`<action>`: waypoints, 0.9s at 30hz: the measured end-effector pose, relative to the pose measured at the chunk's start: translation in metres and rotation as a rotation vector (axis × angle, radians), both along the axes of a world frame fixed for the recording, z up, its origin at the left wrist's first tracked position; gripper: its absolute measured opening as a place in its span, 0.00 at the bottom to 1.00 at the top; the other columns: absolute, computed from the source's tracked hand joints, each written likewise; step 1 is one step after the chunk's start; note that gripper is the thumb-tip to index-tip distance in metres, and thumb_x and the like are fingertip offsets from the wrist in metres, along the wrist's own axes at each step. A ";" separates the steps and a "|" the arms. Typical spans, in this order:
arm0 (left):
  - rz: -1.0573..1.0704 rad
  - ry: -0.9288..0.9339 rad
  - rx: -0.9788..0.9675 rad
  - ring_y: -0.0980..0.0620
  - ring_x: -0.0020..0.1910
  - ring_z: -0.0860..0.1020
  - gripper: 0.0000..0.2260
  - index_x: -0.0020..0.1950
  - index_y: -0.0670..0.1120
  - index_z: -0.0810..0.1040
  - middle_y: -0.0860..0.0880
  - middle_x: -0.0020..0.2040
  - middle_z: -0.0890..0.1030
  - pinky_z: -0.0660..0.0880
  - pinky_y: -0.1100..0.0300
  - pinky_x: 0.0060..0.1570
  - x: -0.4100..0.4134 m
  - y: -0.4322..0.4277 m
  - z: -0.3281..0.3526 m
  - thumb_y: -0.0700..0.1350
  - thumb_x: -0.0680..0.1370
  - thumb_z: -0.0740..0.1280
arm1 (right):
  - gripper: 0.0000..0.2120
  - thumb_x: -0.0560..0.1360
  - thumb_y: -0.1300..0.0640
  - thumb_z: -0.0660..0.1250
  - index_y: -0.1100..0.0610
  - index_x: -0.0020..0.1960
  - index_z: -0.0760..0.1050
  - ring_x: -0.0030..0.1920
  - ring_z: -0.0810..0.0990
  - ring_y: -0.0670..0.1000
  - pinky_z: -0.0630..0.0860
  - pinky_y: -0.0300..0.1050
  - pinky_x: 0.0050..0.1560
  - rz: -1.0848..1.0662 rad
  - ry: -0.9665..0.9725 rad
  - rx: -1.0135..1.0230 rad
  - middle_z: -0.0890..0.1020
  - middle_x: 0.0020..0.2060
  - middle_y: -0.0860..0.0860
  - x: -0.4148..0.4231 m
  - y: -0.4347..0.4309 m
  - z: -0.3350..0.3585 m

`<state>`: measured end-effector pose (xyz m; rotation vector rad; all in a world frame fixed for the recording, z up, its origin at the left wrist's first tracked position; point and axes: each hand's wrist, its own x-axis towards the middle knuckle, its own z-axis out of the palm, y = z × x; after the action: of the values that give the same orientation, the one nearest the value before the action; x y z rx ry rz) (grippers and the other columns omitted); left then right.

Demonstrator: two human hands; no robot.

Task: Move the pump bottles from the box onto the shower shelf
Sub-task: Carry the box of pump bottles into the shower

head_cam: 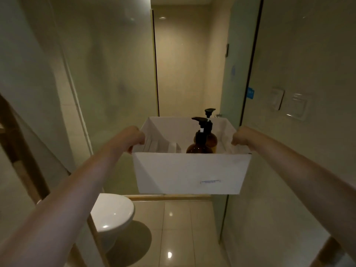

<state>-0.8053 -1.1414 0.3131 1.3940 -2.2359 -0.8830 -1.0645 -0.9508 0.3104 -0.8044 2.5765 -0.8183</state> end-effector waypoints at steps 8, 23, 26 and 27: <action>0.013 0.002 0.052 0.45 0.31 0.72 0.06 0.48 0.37 0.70 0.42 0.35 0.72 0.69 0.58 0.27 -0.068 -0.069 -0.017 0.32 0.72 0.62 | 0.18 0.75 0.65 0.63 0.68 0.64 0.69 0.52 0.76 0.60 0.69 0.44 0.37 0.007 -0.009 0.038 0.76 0.57 0.63 -0.064 -0.067 -0.012; -0.105 0.019 0.062 0.47 0.30 0.71 0.04 0.48 0.37 0.70 0.42 0.34 0.71 0.68 0.66 0.12 -0.187 -0.240 0.003 0.32 0.74 0.61 | 0.17 0.74 0.68 0.61 0.71 0.63 0.69 0.54 0.77 0.64 0.72 0.46 0.40 -0.048 -0.018 -0.079 0.76 0.55 0.65 -0.172 -0.222 -0.002; -0.120 0.033 0.055 0.47 0.29 0.71 0.04 0.47 0.36 0.70 0.42 0.34 0.71 0.67 0.66 0.11 -0.210 -0.278 0.007 0.32 0.73 0.61 | 0.17 0.75 0.70 0.60 0.71 0.63 0.68 0.57 0.75 0.65 0.72 0.48 0.43 -0.047 -0.031 -0.109 0.75 0.57 0.66 -0.192 -0.255 0.002; -0.120 0.035 0.054 0.47 0.29 0.71 0.04 0.47 0.37 0.70 0.42 0.34 0.71 0.67 0.65 0.11 -0.217 -0.289 0.007 0.32 0.73 0.61 | 0.17 0.75 0.70 0.59 0.71 0.64 0.68 0.58 0.75 0.66 0.72 0.50 0.45 -0.041 -0.036 -0.109 0.74 0.59 0.66 -0.199 -0.265 0.004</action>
<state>-1.0220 -1.4304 0.3206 1.2680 -2.3049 -1.0069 -1.2634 -1.2159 0.3140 -0.7622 2.5431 -0.9837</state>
